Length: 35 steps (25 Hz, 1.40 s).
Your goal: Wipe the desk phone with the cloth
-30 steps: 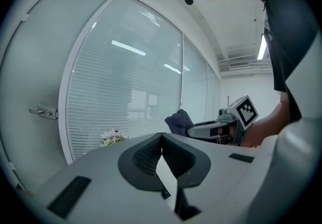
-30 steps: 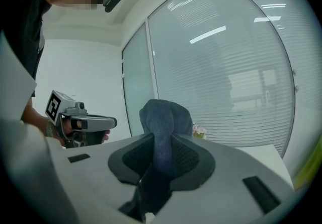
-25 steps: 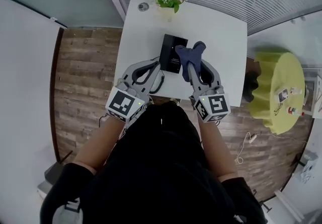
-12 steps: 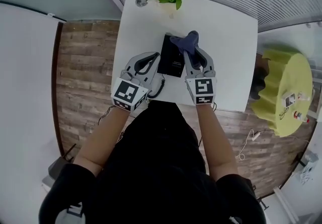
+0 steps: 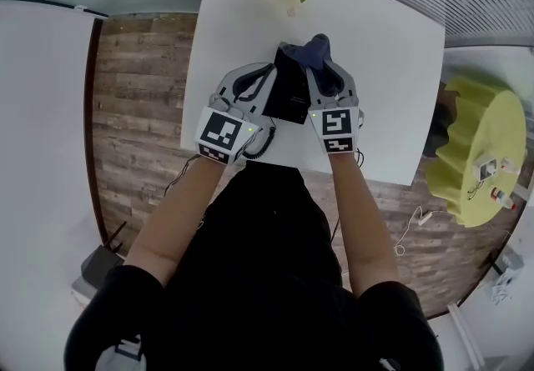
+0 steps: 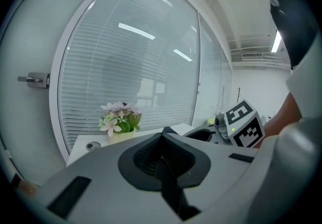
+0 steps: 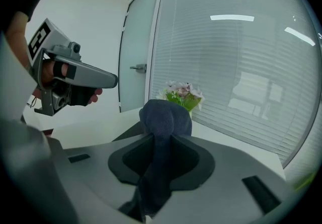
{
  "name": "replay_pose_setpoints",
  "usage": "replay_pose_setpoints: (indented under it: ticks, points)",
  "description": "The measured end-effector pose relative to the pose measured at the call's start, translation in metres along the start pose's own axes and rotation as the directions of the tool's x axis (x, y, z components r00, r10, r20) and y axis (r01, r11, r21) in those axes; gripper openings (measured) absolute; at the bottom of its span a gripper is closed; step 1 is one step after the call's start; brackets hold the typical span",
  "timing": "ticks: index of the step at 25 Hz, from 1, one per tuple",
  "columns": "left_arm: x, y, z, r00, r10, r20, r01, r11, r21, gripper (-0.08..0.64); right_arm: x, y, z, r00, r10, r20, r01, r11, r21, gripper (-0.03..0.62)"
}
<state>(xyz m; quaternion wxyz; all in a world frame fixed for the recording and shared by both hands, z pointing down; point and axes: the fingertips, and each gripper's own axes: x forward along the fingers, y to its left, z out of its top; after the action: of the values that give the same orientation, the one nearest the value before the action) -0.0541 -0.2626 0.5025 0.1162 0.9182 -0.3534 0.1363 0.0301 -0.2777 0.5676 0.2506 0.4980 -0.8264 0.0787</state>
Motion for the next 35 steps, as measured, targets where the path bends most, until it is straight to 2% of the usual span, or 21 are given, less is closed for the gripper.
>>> replay_pose_setpoints:
  ticks: [3,10,17,35]
  points:
    - [0.005,0.002,-0.008,1.000,0.003,-0.014,-0.003,1.000,-0.014,0.010,0.008,0.004,-0.013,1.000,0.019,-0.022,-0.019,1.000,-0.004,0.101]
    - [0.011,0.000,-0.027,0.999,-0.003,-0.041,0.001,0.999,-0.047,0.010,0.009,0.007,-0.018,0.999,0.049,0.021,-0.049,0.999,-0.017,0.101]
    - [0.017,-0.005,-0.041,0.998,-0.004,-0.057,0.000,0.998,-0.060,0.010,0.007,0.009,-0.020,1.000,0.025,0.018,-0.025,0.999,-0.021,0.100]
    - [0.011,-0.016,-0.068,0.996,-0.001,-0.092,-0.006,0.997,-0.076,0.010,-0.005,0.032,-0.044,0.999,0.036,-0.002,-0.036,0.999,-0.019,0.100]
